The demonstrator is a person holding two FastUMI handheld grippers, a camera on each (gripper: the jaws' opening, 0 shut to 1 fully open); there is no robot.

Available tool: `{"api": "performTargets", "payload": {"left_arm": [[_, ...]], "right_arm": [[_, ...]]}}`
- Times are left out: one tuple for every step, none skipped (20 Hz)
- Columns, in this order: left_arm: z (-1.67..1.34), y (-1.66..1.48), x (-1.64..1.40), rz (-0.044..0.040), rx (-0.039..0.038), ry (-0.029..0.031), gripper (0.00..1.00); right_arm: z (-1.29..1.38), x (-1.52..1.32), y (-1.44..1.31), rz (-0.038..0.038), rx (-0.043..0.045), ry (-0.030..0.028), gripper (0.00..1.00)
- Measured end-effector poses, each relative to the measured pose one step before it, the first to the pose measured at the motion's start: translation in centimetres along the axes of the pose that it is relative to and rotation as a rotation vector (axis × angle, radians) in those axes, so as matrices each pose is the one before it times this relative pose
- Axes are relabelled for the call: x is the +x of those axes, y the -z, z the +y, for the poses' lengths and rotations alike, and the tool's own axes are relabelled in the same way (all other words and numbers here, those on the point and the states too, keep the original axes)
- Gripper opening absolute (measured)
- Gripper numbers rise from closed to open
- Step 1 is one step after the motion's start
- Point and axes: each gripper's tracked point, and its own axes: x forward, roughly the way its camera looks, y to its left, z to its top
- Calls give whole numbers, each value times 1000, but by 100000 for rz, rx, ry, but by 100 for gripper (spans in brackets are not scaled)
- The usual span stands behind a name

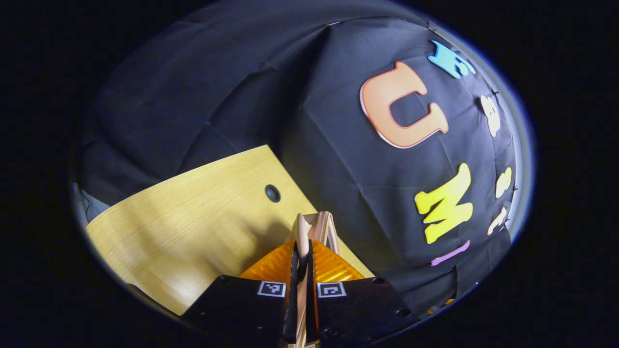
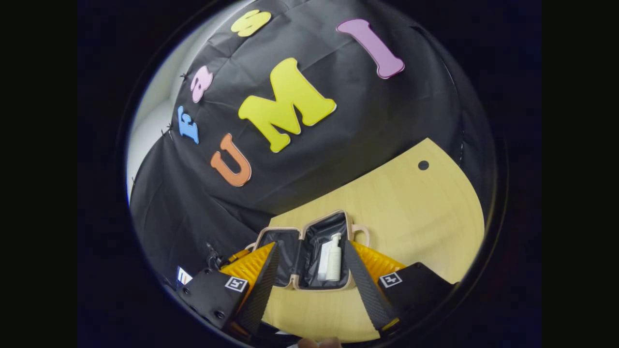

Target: First open the suitcase, pack the skin care products into it, and then close the suitcase.

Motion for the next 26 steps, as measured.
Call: {"api": "performTargets", "payload": {"left_arm": [[-2012, -186, -526, -854, 2272, 2130, 10], [-2287, -114, -562, -744, 3207, 1377, 10], [-2119, -202, -166, -648, 4050, 453, 10], [-2379, 207, 11, -411, 4642, 268, 10], [-2834, 280, -125, 135, 4722, 530, 10], [-2823, 477, -4, -284, 5293, 696, 10], [-2723, 444, 74, -318, 6609, 201, 10], [-2421, 628, 112, -23, 6505, -377, 10], [-2371, 841, 287, 736, 6929, -378, 10], [-2540, 789, 182, 967, 5650, -125, 10], [-2144, 646, 247, 712, 4406, 634, 10], [-2381, 894, 192, 552, 3102, 1746, 10], [-2558, 1063, -74, 662, 2483, 2015, 10], [-2342, 1219, 268, 1027, 2551, 1470, 10], [-1744, 1338, 387, 541, 3052, 212, 10], [-1464, 1157, 622, -707, 2828, -805, 10], [-1348, 966, 661, -72, 2385, -296, 10], [-1178, 999, 574, -152, 1603, 355, 10], [-1117, 1175, 626, 398, 1603, 781, 10], [-977, 1578, 783, 2809, 1250, 1079, 9], [-467, 1383, 983, 2216, 907, 768, 9], [-702, 1468, 1132, 2109, 1374, 958, 7], [-841, 1525, 1961, 2970, 2424, 491, 7], [-804, 1505, 1159, 2385, 2618, -119, 6], [-1117, 1466, 335, 1716, 1780, -303, 5], [-679, 1218, 657, 2182, 835, -366, 4]], "right_arm": [[-312, -530, -191, -872, 589, -227, 80], [-533, -639, -333, -1352, 152, 344, 80], [-790, -955, -491, -2078, -131, 1208, 80], [-1074, -695, -684, -3290, -1316, 2333, 80], [-1094, -368, -785, -3240, -3154, 3103, 80], [-1283, -380, -914, -3936, -4650, 3254, 80], [-928, -717, -857, -3607, -4999, 3357, 80], [-598, -827, -798, -3745, -4838, 2470, 80], [-573, -454, -602, -2772, -3374, 1911, 80], [-603, -327, -358, -2722, -3215, 1794, 80], [-474, -343, -466, -2379, -2060, 1355, 80], [-455, -347, -437, -2162, -1469, 1198, 80], [-581, -414, -553, -2053, -1176, 1375, 80], [-841, -217, -6, -1092, -1431, 2315, 80], [-769, -310, -36, -503, -906, 960, 80], [-651, -311, -77, -19, -207, 1399, 80], [-1036, -382, -148, 18, -523, 1491, 80], [-844, -395, -228, -185, -245, 1459, 80], [-1030, -387, -265, -47, -980, 1518, 80], [-910, -181, -89, 475, -1500, 1495, 80], [-1183, -230, -97, 231, -862, 2020, 80], [-1096, -397, -87, 286, 20, 1664, 80], [-972, -330, 20, 518, 271, 1738, 80], [-816, -299, -28, -10, 119, 1583, 80], [-843, -350, -89, -226, -233, 1646, 80], [-699, -298, -14, -267, -440, 1209, 80]]}}
